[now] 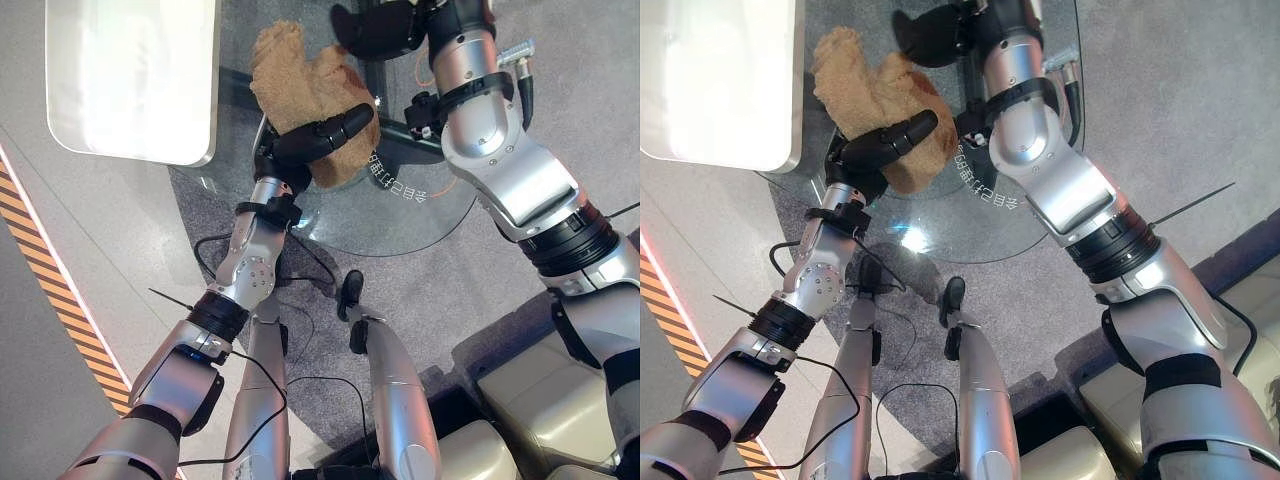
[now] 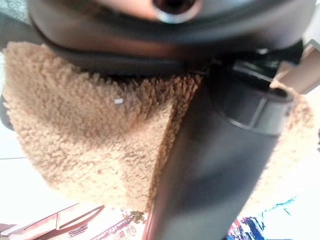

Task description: Wipe the table with a cloth and put it in the basket.

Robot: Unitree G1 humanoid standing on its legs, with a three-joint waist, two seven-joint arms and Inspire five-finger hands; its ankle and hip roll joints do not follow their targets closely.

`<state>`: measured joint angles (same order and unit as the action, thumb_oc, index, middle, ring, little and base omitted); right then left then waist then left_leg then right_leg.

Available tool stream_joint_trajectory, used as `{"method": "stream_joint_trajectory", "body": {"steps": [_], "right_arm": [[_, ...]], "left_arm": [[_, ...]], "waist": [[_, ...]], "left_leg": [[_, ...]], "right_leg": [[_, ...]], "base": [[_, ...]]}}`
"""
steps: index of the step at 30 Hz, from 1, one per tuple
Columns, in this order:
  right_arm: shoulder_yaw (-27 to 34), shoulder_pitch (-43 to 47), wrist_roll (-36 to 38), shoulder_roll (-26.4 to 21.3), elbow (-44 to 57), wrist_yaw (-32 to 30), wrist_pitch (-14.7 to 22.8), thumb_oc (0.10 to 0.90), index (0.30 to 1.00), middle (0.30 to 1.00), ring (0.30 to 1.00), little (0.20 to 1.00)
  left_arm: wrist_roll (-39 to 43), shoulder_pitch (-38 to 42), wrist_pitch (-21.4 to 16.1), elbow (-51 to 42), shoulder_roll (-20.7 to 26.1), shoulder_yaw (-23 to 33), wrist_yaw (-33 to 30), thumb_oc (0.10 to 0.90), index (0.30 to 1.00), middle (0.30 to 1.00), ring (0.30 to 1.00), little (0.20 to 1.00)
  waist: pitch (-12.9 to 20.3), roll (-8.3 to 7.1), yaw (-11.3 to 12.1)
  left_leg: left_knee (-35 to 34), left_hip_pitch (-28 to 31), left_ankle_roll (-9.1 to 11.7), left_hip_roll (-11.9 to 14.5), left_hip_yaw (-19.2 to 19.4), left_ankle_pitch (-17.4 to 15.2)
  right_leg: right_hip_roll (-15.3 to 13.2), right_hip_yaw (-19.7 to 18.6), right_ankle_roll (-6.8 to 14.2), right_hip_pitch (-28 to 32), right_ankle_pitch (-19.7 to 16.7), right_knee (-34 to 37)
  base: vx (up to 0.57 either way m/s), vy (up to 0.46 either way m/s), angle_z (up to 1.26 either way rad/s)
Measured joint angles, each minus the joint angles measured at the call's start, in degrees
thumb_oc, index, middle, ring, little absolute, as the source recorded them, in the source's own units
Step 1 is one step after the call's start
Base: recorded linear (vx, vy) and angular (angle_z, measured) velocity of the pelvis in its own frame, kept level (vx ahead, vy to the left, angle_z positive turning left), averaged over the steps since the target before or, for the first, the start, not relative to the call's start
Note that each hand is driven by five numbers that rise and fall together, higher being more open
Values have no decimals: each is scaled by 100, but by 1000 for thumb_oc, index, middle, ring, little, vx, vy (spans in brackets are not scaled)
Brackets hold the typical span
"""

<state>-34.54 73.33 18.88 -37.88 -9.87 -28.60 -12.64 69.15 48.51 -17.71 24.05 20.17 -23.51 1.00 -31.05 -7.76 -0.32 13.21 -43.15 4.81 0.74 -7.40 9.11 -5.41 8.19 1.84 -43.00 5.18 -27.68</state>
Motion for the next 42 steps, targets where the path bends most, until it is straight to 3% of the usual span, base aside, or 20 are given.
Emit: {"method": "stream_joint_trajectory", "body": {"steps": [13,25,35,42], "right_arm": [[446,-80,641,-81,-525,-428,40,800,900,900,900,900],[769,-781,836,-206,-875,-442,229,800,900,900,900,900],[1493,-1864,984,-205,-1542,-414,624,800,900,900,900,900],[1680,-2193,1079,-205,-2068,-262,929,800,900,900,900,900]], "left_arm": [[160,-2,-11,0,126,245,104,100,300,300,300,200],[198,-1,-23,0,285,422,197,100,300,300,300,200],[322,0,-330,-1,348,628,485,100,300,300,300,200],[364,0,-403,-1,497,833,509,100,300,300,300,200]], "waist": [[0,0,-40],[0,0,-180],[-3,5,-181],[-7,14,-260]], "left_leg": [[11,-1,1,15,5,-7],[1,-20,-25,22,84,-65],[-65,-28,-28,34,217,-73],[-123,-22,-28,38,275,-72]], "right_leg": [[16,-9,-8,-1,-10,9],[26,-74,16,-13,-28,108],[32,-208,22,-133,-29,95],[34,-232,34,-182,-21,100]], "base": [[0,0,0],[-6,8,-1],[-14,14,-4],[-11,19,-3]]}}
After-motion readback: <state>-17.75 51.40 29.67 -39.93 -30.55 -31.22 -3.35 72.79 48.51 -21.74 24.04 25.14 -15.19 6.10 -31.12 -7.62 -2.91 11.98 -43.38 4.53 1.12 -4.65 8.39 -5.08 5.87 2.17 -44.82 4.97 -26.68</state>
